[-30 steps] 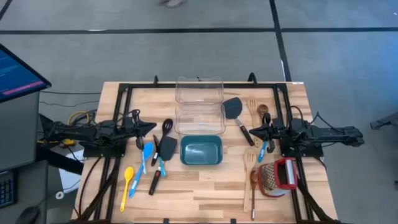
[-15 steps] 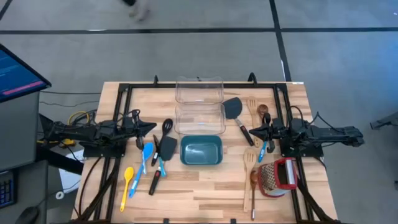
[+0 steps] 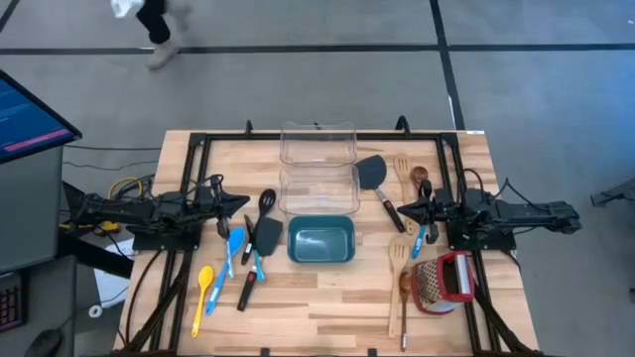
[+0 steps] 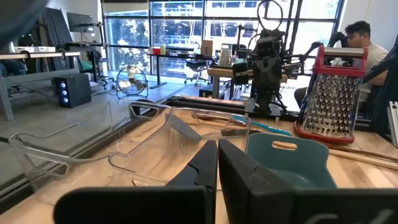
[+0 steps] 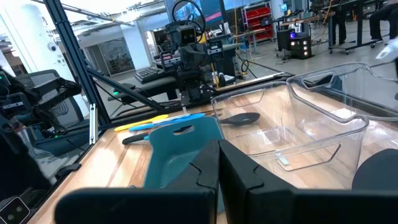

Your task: Pick & Place Kitchen Items

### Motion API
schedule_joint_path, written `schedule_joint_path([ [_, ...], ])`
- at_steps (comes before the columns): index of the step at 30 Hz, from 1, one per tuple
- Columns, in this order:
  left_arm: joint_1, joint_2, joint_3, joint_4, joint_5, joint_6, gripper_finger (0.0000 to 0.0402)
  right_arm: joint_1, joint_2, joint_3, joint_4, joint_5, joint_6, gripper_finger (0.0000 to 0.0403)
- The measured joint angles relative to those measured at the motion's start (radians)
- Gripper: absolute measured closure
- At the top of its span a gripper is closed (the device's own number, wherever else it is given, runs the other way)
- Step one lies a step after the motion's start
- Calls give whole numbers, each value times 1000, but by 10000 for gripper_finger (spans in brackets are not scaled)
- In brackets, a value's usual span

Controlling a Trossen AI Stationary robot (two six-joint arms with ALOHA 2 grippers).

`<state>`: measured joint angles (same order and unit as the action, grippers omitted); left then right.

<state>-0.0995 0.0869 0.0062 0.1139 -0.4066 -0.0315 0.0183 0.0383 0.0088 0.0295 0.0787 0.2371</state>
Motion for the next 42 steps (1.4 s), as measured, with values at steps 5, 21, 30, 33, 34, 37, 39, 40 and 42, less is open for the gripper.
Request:
schedule_joint_path([
  [5, 0, 0, 0, 0, 0, 0, 400, 0, 0, 0, 0, 0, 0, 403],
  [21, 0, 0, 0, 0, 0, 0, 400, 0, 0, 0, 0, 0, 0, 403],
  [30, 0, 0, 0, 0, -5, 0, 400, 0, 0, 0, 0, 0, 0, 403],
  [33, 0, 0, 0, 0, -5, -3, 400, 0, 0, 0, 0, 0, 0, 403],
  [34, 0, 0, 0, 0, -6, -4, 400, 0, 0, 0, 0, 0, 0, 403],
  [37, 0, 0, 0, 5, -6, -79, 400, 0, 0, 0, 0, 0, 0, 403],
  [39, 0, 0, 0, 9, -6, -166, 400, 0, 0, 0, 0, 0, 0, 403],
  [40, 0, 0, 0, 9, -6, -210, 400, 0, 0, 0, 0, 0, 0, 403],
  [42, 0, 0, 0, 10, -6, -297, 400, 0, 0, 0, 0, 0, 0, 403],
])
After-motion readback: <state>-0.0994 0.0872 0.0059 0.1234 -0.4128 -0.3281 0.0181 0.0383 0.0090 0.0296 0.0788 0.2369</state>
